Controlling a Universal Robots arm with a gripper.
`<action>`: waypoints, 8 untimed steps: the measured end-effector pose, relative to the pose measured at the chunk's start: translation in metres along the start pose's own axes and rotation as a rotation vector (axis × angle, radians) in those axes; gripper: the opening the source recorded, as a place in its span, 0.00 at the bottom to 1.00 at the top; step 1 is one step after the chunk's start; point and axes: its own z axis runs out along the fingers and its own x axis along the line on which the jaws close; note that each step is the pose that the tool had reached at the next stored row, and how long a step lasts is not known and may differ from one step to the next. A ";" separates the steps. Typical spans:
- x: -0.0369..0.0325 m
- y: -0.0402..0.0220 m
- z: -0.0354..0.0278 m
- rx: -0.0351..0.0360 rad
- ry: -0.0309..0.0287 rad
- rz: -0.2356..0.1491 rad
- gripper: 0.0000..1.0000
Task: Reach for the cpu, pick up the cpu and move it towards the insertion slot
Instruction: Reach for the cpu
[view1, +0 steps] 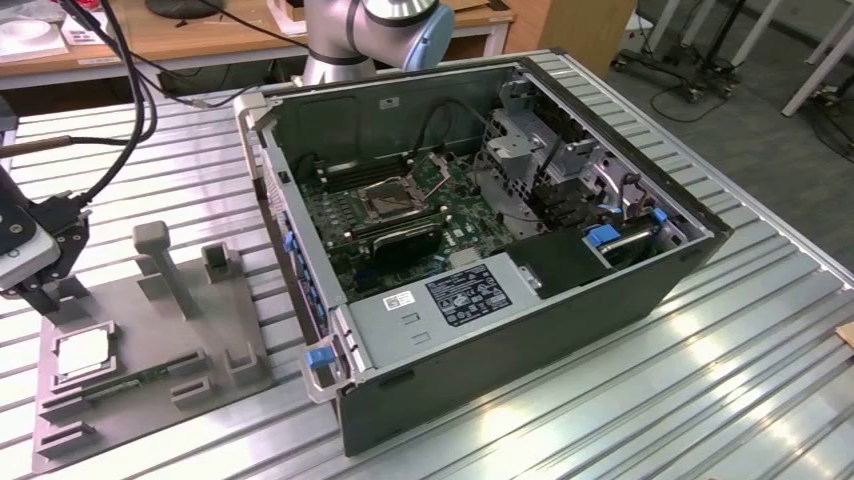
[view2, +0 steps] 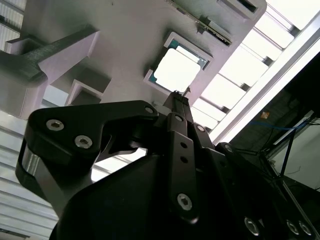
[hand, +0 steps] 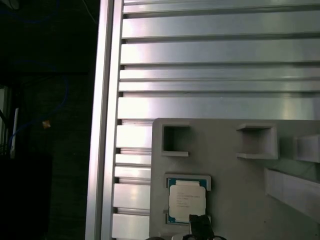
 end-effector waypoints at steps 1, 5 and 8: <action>0.0000 0.0000 0.0001 -0.0001 -0.0001 0.000 0.10; 0.0000 0.0000 0.0011 -0.0002 -0.0003 0.000 0.10; 0.0000 -0.0001 0.0015 -0.0002 -0.0003 0.000 0.10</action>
